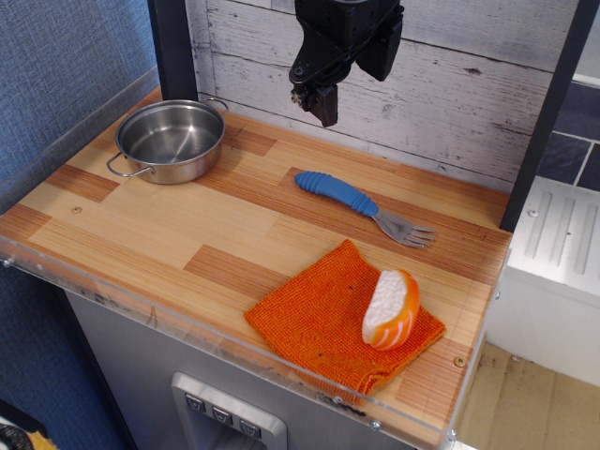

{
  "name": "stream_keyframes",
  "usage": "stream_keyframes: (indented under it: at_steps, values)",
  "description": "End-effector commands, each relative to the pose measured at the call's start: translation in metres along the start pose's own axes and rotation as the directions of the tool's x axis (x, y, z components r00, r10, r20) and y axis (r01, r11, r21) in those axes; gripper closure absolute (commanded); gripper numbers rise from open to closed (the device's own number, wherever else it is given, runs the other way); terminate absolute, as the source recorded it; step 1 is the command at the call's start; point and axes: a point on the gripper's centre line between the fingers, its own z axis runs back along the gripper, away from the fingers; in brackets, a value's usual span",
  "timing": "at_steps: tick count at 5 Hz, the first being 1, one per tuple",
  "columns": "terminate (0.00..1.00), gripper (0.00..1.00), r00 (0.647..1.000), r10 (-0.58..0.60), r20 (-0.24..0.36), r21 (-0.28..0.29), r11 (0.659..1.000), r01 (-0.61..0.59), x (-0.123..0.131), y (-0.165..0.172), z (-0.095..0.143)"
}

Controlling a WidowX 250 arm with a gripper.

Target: Put the sushi to the left of the napkin.

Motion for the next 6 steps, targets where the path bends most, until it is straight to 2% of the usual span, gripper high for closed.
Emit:
stream_keyframes:
  at_steps: [1, 2, 3, 4, 5, 6]
  values:
    - [0.00, 0.00, 1.000, 0.000, 0.000, 0.000, 1.000, 0.000, 0.000, 0.000, 0.000]
    - [0.00, 0.00, 0.982, -0.186, -0.014, -0.019, 0.982, 0.186, -0.015, 0.001, 0.008]
    - [0.00, 0.00, 0.933, -0.357, -0.039, -0.034, 0.934, 0.356, -0.035, 0.012, 0.010]
    - [0.00, 0.00, 0.844, -0.532, -0.063, -0.052, 0.847, 0.530, -0.047, 0.021, 0.014]
    - [0.00, 0.00, 0.729, -0.679, -0.085, -0.055, 0.734, 0.677, -0.062, 0.042, 0.011]
    - [0.00, 0.00, 0.639, -0.763, -0.096, -0.100, 0.646, 0.757, -0.077, 0.050, 0.006]
